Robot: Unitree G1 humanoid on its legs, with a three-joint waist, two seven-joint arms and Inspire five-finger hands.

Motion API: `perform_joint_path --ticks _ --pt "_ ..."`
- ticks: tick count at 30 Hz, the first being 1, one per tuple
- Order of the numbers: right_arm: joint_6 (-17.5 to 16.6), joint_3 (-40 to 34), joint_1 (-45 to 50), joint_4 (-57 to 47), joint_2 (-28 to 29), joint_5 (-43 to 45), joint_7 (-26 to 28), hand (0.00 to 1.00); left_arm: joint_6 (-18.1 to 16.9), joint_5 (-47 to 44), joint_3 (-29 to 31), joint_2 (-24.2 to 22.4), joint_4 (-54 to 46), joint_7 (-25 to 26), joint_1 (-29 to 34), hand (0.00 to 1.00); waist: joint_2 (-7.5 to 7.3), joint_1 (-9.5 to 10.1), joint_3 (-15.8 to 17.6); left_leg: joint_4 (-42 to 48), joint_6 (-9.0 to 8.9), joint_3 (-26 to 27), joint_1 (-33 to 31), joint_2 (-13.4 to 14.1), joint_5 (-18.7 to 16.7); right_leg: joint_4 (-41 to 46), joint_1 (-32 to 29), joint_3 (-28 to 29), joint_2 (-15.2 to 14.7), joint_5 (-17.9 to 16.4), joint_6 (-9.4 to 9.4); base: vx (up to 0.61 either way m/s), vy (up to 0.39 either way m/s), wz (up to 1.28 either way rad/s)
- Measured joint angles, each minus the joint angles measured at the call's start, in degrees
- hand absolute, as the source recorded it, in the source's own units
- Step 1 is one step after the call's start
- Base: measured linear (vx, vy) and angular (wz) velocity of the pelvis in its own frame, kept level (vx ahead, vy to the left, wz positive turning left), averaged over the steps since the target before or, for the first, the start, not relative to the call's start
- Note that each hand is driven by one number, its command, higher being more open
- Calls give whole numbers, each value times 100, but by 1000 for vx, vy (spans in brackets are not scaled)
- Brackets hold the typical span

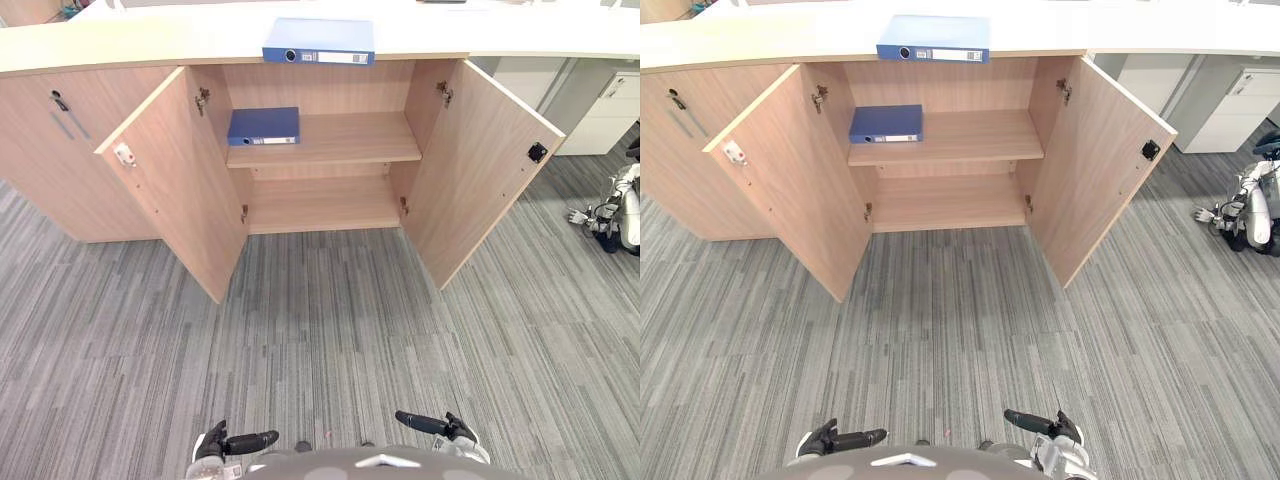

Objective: Walk over to the cabinet, pick up the folder, carry it to the office cabinet, place the folder inside the office cabinet, then close the office cabinet door

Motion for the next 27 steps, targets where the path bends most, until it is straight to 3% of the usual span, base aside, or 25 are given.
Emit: perform_joint_path --ticks 5,10,14,16,17,19,21,22,24,25,26,27 --pt "11 6 -57 0 -2 -49 55 100 -3 22 -56 21 -2 -17 -19 100 -6 17 11 97 42 184 -243 10 -154 -47 -241 177 15 0 0 16 -13 -17" --pt "23 6 -94 -5 -28 -125 54 100 -21 20 -40 16 -12 -8 -96 100 17 73 60 719 64 487 -537 58 -640 293 -509 349 13 -156 87 71 21 -33" --pt "23 -74 -142 -78 -40 -123 57 100 -22 19 -71 27 -10 -13 -149 100 20 50 144 914 87 592 -463 -41 -865 2203 -1272 140 -188 -860 396 97 55 -13" --pt "24 -196 -192 -163 19 -121 59 100 -21 6 -117 44 -10 0 -199 100 -2 57 257 914 125 555 -251 -95 -888 3502 -1730 -134 -384 -861 451 127 76 22" --pt "6 -202 -191 -301 27 -115 63 100 -6 -2 -118 42 -11 18 -231 100 12 52 334 918 355 497 -82 -99 -1028 4379 -2069 -334 -524 -945 342 97 51 16" --pt "-24 -161 -199 -325 31 -121 116 100 5 -10 -104 66 -11 22 -263 100 -20 66 356 914 401 404 126 -85 -1146 4755 -2348 -488 -638 -1224 210 136 18 22" --pt "-39 -132 -209 -395 32 -114 116 100 3 -7 -105 61 -11 13 -287 100 -7 52 356 911 344 316 209 30 -1258 4501 -2640 -641 -614 -1338 188 241 -102 33" --pt "-53 -138 -260 -401 26 -101 120 100 5 -7 -104 43 -10 16 -310 100 44 -7 381 898 245 190 262 231 -1365 3769 -2865 -775 -476 -1293 159 249 -143 34" --pt "-50 -145 -281 -393 20 -112 113 100 6 2 -102 58 -6 7 -311 100 45 -58 381 828 116 54 328 354 -1442 2870 -2876 -717 -300 -962 99 306 -210 46" --pt "-49 -167 -246 -385 28 -101 119 100 6 9 -98 75 10 1 -308 100 16 -81 365 797 0 -15 412 395 -1511 2702 -2871 -643 -277 -459 -41 469 -332 52" --pt "-49 -242 -245 -385 0 -99 113 100 6 22 13 -26 77 15 -343 100 80 -81 374 821 -94 -87 561 552 -1549 2848 -2797 -748 -224 -375 -254 439 -297 45" --pt "-47 -229 -248 -382 -52 -114 106 100 3 25 67 -83 98 5 -378 100 161 -75 366 943 -206 -77 523 626 -1495 2884 -2743 -824 -186 -501 -354 385 -239 31"
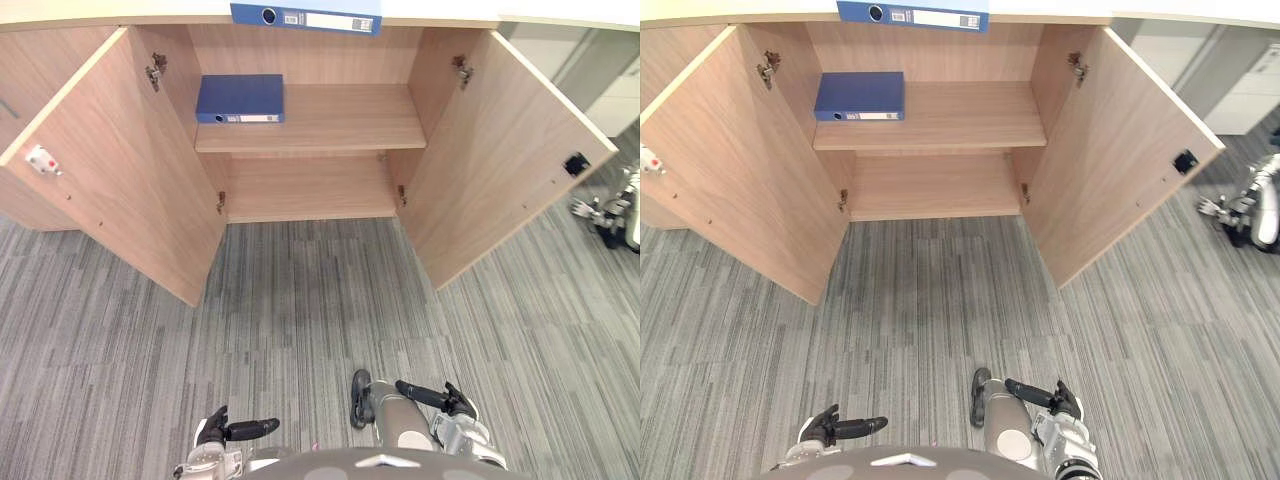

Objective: Walk over to the cabinet, pick up the folder, carry it to the office cabinet, place the folder inside the office cabinet, then close the office cabinet door

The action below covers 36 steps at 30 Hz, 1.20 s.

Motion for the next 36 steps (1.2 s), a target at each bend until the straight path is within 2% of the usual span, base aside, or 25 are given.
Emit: perform_joint_path --ticks 2,3,4,5,6,8,10,11,14,15,16,17,19,21,22,23,24,26,27,28,30,31,32,33,36 --pt "11 -29 10 -7 -17 18 -6 100 0 -1 31 -67 -1 3 -28 100 98 -12 -17 519 -258 42 -148 98 145 -40 213 -125 49 -154 -141 419 -244 27" --pt "15 -11 57 -34 -16 19 -18 100 1 -6 241 -151 -43 -2 -60 100 136 -23 -22 1432 -365 80 -453 212 232 -350 606 -225 116 -176 -176 545 -304 34" --pt "23 12 94 -51 -13 22 -28 100 1 -14 337 -194 -108 -4 -74 100 138 -22 -18 2059 -375 119 -677 287 329 -542 836 -271 151 -180 -182 510 -278 38" --pt "28 62 194 -159 12 20 -29 100 -12 -32 470 -288 -300 1 -74 100 121 7 -5 3338 -394 246 -1163 520 373 -895 1275 -297 231 -191 -200 449 -245 24" --pt "19 122 237 -215 46 23 -40 100 -21 -49 519 -375 -474 -3 -74 100 123 43 -5 4277 -339 513 -1549 786 292 -1159 1632 -298 326 -210 -230 325 -169 12" --pt "13 263 243 -257 91 24 -54 100 -18 -62 567 -512 -657 -60 -121 100 73 120 -13 4839 -311 818 -2072 1031 133 -1407 1975 -246 399 -247 -277 248 -73 -17" --pt "31 249 224 -261 135 36 -49 100 -72 -54 568 -556 -745 -94 -179 100 65 162 -14 4615 -270 1035 -2472 1071 -8 -1621 2238 -152 403 -252 -271 222 6 -27" --pt "35 245 222 -259 140 47 -55 100 -82 -54 568 -584 -772 -89 -179 100 65 181 -18 4146 -263 1169 -2610 1034 -79 -1710 2377 -80 376 -248 -262 213 73 -33" --pt "42 240 223 -264 181 51 -89 100 -83 -54 568 -578 -790 -82 -203 100 1 220 1 2772 -272 1166 -2880 678 -9 -1928 2630 94 185 -294 -94 231 150 -30" --pt "43 240 263 -260 180 53 -124 100 -88 -55 564 -580 -782 -64 -201 100 -9 228 -18 2105 -253 1046 -2934 464 229 -1989 2709 168 84 -361 56 260 222 -29" --pt "44 243 286 -242 168 63 -132 100 -90 -56 562 -571 -754 -55 -187 100 -12 250 -24 1805 -147 936 -2913 352 653 -2009 2760 242 27 -427 165 370 317 -42" --pt "53 244 342 -225 193 62 -141 100 -85 -142 584 -540 -702 -36 -180 100 -72 305 -98 1736 72 934 -2803 197 959 -2017 2817 396 -92 -517 299 347 271 -39" --pt "56 240 419 -226 293 61 -145 100 -87 -168 577 -431 -667 -36 -171 100 -235 300 -225 1933 188 1097 -2787 59 563 -1890 2811 481 -312 -634 366 374 245 -37" --pt "58 241 426 -232 313 54 -114 100 -86 -170 576 -412 -602 -3 -176 100 -271 354 -248 1981 259 1316 -2517 57 362 -995 2529 668 -418 -662 415 419 256 -52" --pt "53 249 405 -250 307 20 -113 100 -80 -164 548 -374 -525 -1 -171 100 -297 335 -261 1869 319 1417 -2226 19 248 314 1993 731 -539 -579 579 365 238 -38" --pt "46 249 401 -249 307 16 -113 100 -76 -163 462 -302 -434 2 -169 100 -304 256 -262 1793 349 1419 -2042 -40 196 1214 1614 770 -651 -549 782 372 221 -16" --pt "47 249 386 -250 343 19 -107 100 -64 -161 335 -208 -336 1 -165 100 -388 171 -284 1691 370 1417 -1747 -110 141 2028 1288 787 -748 -563 781 382 147 10" --pt "37 259 376 -259 331 3 -40 100 -52 -161 322 -206 -299 3 -169 100 -407 161 -284 1405 390 1415 -1272 -151 123 2487 916 633 -765 -689 600 403 48 11" --pt "31 260 360 -261 293 1 -20 100 -58 -162 323 -246 -305 3 -181 100 -358 158 -288 1169 389 1404 -995 -133 124 2402 705 507 -697 -814 492 403 -13 10" --pt "27 260 353 -265 278 1 -17 100 -58 -162 325 -261 -305 5 -175 100 -339 155 -292 1087 388 1397 -890 -119 125 2304 593 475 -654 -881 466 498 -64 16" --pt "31 258 338 -297 238 3 -3 100 -58 -163 328 -316 -303 11 -169 100 -264 132 -286 889 378 1336 -628 3 127 1291 239 397 -397 -902 393 430 -142 24" --pt "31 257 335 -301 231 4 -1 100 -58 -163 327 -322 -302 11 -169 100 -249 123 -288 851 308 1305 -590 38 123 863 194 400 -327 -838 397 444 -204 33" --pt "30 258 344 -288 238 0 -9 100 -57 -162 328 -297 -294 -4 -163 100 -310 114 -317 787 80 1183 -517 2 92 -199 245 460 -257 36 292 459 -209 31" --pt "42 239 311 -206 154 2 1 100 -54 -162 374 -385 -163 -2 -201 100 -99 151 -318 663 -25 1043 -414 176 95 -202 408 360 -79 89 104 447 -204 25" --pt "29 227 274 -235 66 18 -12 100 -58 -156 456 -608 -168 5 -220 100 130 121 -312 968 -307 881 -472 384 349 -269 668 83 -14 -197 -76 395 -224 30"
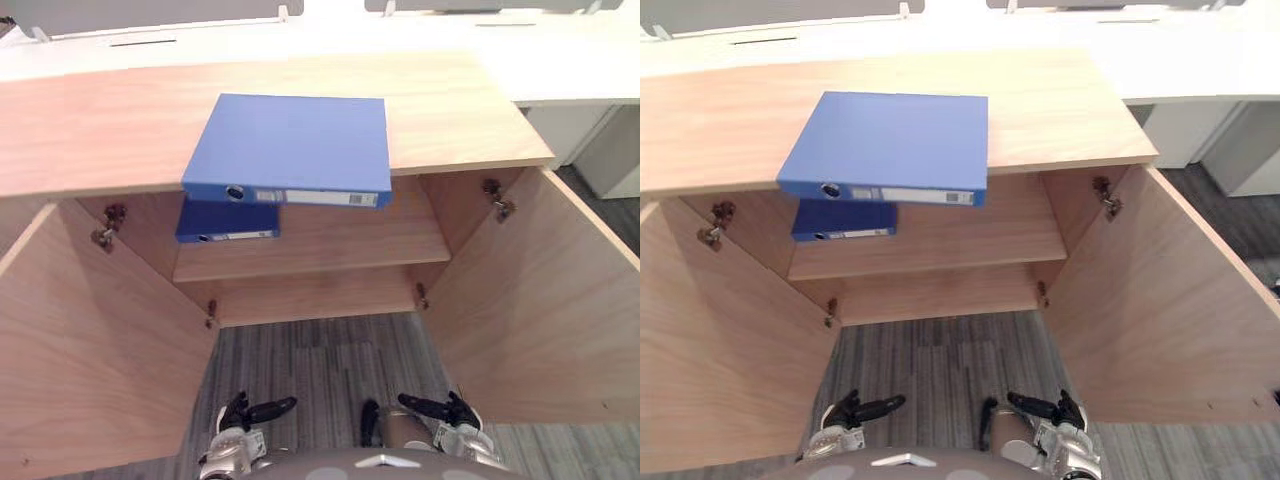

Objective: Walk over to the cabinet, pick up the folder, carry it to the office cabinet, place the folder inside the office cabinet, then close the office cabinet door

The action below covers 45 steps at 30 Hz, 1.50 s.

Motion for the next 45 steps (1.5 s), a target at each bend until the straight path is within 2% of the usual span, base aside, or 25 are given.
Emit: perform_joint_path --ticks 1,3,5,6,8,11,13,16,18,25,30,33,39,45 --pt "6 0 3 3 -5 -1 -15 100 5 -1 1 -3 -5 -4 -25 100 5 3 7 294 -45 -14 -104 61 36 -83 147 -71 8 -22 -18 310 -209 64" --pt "15 24 67 8 25 2 -50 100 -9 -7 -3 -53 -225 -1 -68 100 -79 16 60 1779 -168 17 -664 393 -24 -643 855 -388 3 -28 -34 237 -193 68" --pt "1 29 75 -5 36 5 -59 100 -30 -10 -5 -174 -407 5 -65 100 -81 41 40 1992 -65 273 -916 500 -98 -871 1119 -507 3 -28 -33 91 -97 33" --pt "-2 29 62 -16 39 6 -56 100 -35 -11 -5 -206 -457 5 -67 100 -74 46 36 1883 -50 337 -987 498 -91 -922 1152 -514 4 -27 -29 42 21 12" --pt "1 27 18 -22 51 28 -47 100 -23 -5 -56 -304 -482 -14 -133 100 -50 43 18 996 109 366 -1181 399 126 -988 1153 -509 13 -6 39 61 115 -1" --pt "16 15 97 -10 85 79 -103 100 -14 -1 -77 -328 -375 -50 -155 100 -100 25 -141 143 145 332 -977 191 202 -1205 1146 -463 38 102 234 126 143 1" --pt "16 9 174 -5 140 125 -130 100 5 4 -75 -287 -323 -68 -164 100 -196 30 -184 -54 177 397 -865 71 222 -1414 1214 -364 17 229 313 99 126 -13" --pt "15 9 187 -2 137 125 -128 100 0 55 -78 -263 -259 -72 -151 100 -179 22 -191 -251 263 497 -644 -45 312 -1653 1403 -232 -31 353 372 37 96 -20" --pt "5 4 216 0 126 123 -119 100 -10 68 -114 -261 -258 -75 -98 100 -111 17 -238 -519 314 529 -498 -141 425 -1925 1534 -150 -40 511 404 -3 83 -19" --pt "-24 12 191 120 59 116 -167 100 -25 -33 -543 -147 -561 112 60 100 -109 25 -249 -1079 379 377 -333 -251 708 -2283 1617 -140 12 789 364 -65 13 0" --pt "-90 44 240 109 55 174 -238 100 -65 -260 -841 -108 -2145 295 733 100 -148 30 -271 -1291 348 58 -328 -305 813 -2370 1594 -144 23 950 361 -132 10 6" --pt "-136 86 291 81 52 214 -256 100 -149 -304 -1006 111 -3084 414 1056 100 -184 47 -298 -1357 330 -12 -327 -313 874 -2360 1585 -143 20 965 369 -138 0 8" --pt "-181 259 456 -135 2 214 -257 100 -302 -243 -1004 327 -5032 667 1419 100 -129 81 -339 -1503 292 -170 -278 -314 994 -2326 1591 -175 49 913 400 -55 -18 7" --pt "-205 262 533 -117 -37 214 -190 100 -611 413 -1015 598 -6544 880 1460 100 -93 98 -455 -1593 293 -256 -137 -307 995 -2285 1720 -207 65 857 373 34 8 7"
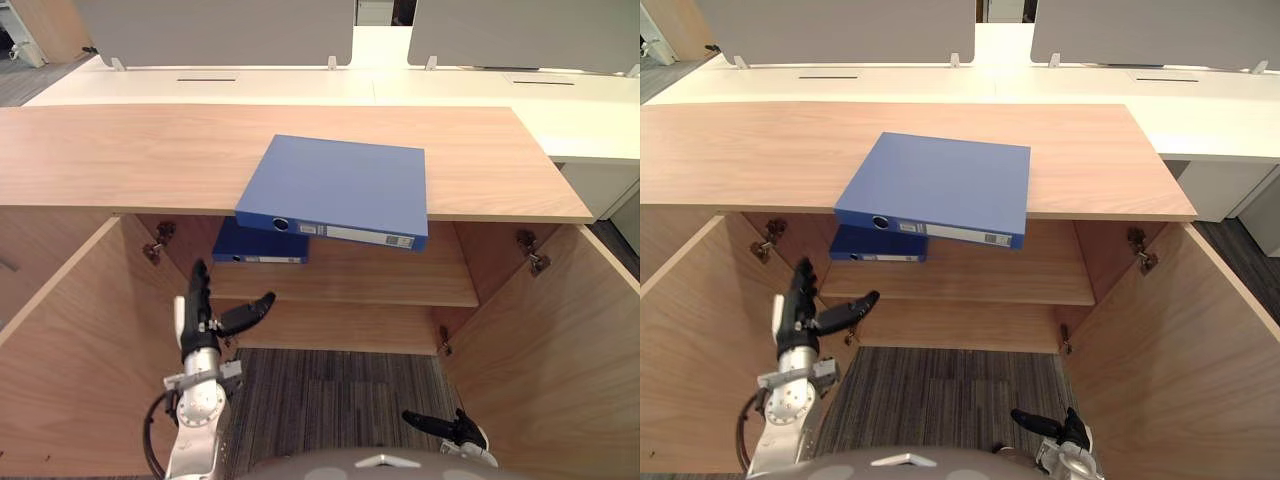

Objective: Walk over to the cabinet, pick up the folder, carry it to the office cabinet, place the folder inside the office cabinet, then close the office cabinet door

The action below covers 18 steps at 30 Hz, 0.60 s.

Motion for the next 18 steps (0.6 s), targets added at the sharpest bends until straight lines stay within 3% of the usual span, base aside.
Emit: perform_joint_path --ticks 3,10,18 --pt "-9 14 17 44 -28 0 73 100 -213 224 -7 293 -539 49 -8 100 -3 -6 -66 -1 6 -39 18 -4 -4 -6 29 43 0 -3 -5 22 27 5" --pt "-31 69 27 302 -242 -21 168 100 -331 1042 -45 813 -1051 42 -10 100 33 -48 -122 49 13 -64 43 -6 -12 15 73 98 -4 -41 -29 -37 5 1" --pt "-33 274 122 633 -454 -117 201 100 -637 1783 -798 1473 -1728 -185 -313 100 86 -115 -154 206 -28 -112 28 48 -67 240 28 282 59 -235 -41 -27 -11 1"
